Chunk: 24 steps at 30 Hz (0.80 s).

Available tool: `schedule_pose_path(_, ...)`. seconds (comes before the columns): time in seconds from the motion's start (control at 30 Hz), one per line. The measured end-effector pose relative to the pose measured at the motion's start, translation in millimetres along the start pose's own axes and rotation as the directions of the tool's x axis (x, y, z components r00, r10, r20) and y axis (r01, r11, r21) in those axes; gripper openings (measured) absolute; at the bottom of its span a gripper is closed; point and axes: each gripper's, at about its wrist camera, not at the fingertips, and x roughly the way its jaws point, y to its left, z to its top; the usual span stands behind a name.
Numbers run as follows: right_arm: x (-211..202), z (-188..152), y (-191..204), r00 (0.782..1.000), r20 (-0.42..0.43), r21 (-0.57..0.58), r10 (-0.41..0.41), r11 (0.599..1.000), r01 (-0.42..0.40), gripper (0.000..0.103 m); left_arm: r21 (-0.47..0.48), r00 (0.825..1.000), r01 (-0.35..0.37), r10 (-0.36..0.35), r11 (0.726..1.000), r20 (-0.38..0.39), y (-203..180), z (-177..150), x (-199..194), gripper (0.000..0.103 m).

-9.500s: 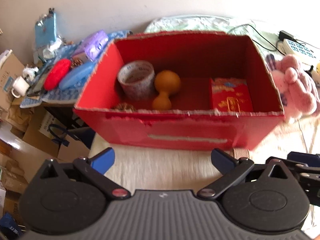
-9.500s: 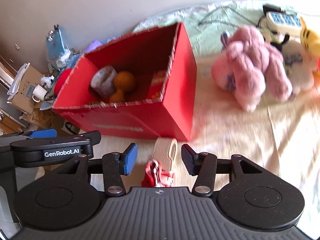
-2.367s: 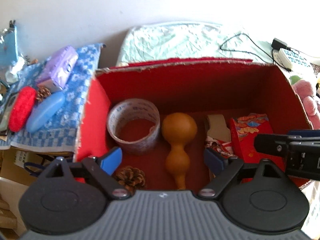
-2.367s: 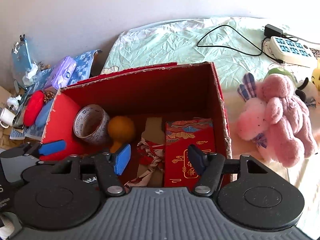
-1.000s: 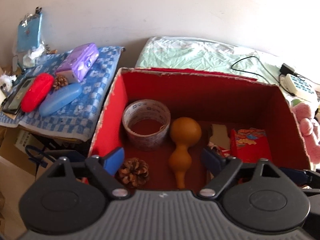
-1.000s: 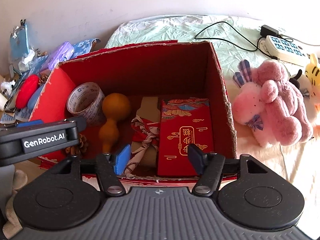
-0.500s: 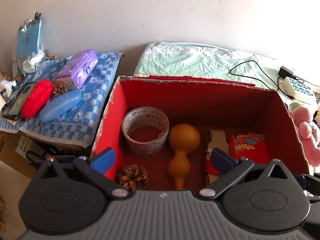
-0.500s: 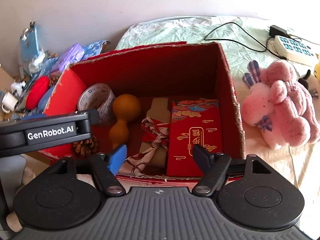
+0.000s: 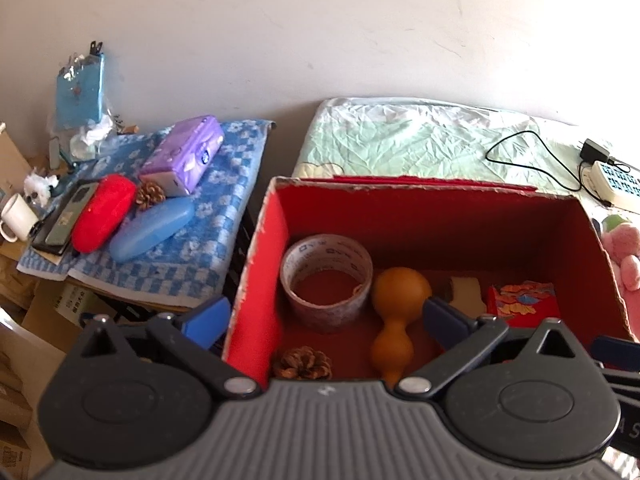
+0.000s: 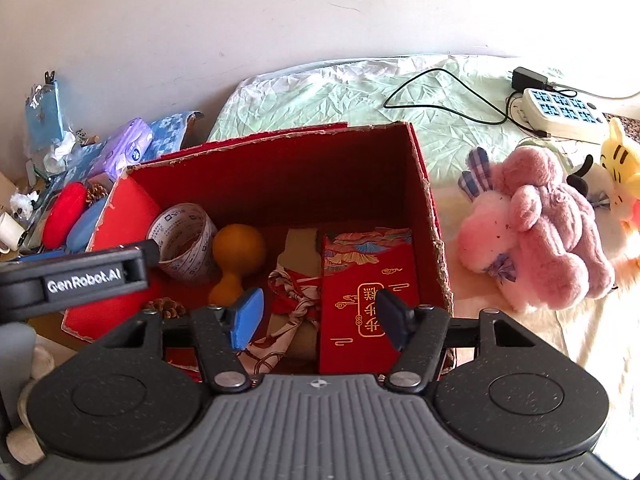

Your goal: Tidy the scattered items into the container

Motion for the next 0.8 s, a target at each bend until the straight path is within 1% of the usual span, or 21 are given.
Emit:
schedule_pose_path(0.07, 2, 0, -2, 1.0, -0.008, 0.011, -0.003, 1.0, 0.004, 0.06, -0.002, 1.0, -0.008, 0.008, 1.0, -0.005, 2, 0, 3, 0.102)
schedule_pose_path(0.17, 5, 0, -7, 1.0, -0.021, 0.029, 0.008, 1.0, -0.007, 0.053, -0.001, 1.0, 0.003, -0.003, 1.0, -0.025, 3, -1, 8, 0.102)
schedule_pose_path(0.33, 8, -5, -9, 0.999, -0.036, 0.042, 0.011, 0.999, -0.01, 0.05, 0.009, 0.999, 0.019, -0.019, 1.0, -0.048, -1, -7, 13, 0.102)
schedule_pose_path(0.47, 9, -8, -13, 0.999, -0.042, 0.054, 0.002, 0.999, 0.0, 0.043, 0.037, 0.999, 0.001, 0.0, 0.999, -0.035, -7, -11, 14, 0.102)
schedule_pose_path(0.63, 7, -11, -15, 1.0, -0.031, 0.054, 0.002, 0.999, 0.0, 0.041, 0.032, 0.998, 0.034, -0.033, 0.999, -0.053, -12, -13, 16, 0.102)
schedule_pose_path(0.8, 7, -11, -17, 0.999, -0.033, 0.048, 0.01, 0.999, -0.008, 0.04, 0.041, 0.998, 0.033, -0.03, 0.999, -0.061, -18, -15, 15, 0.102)
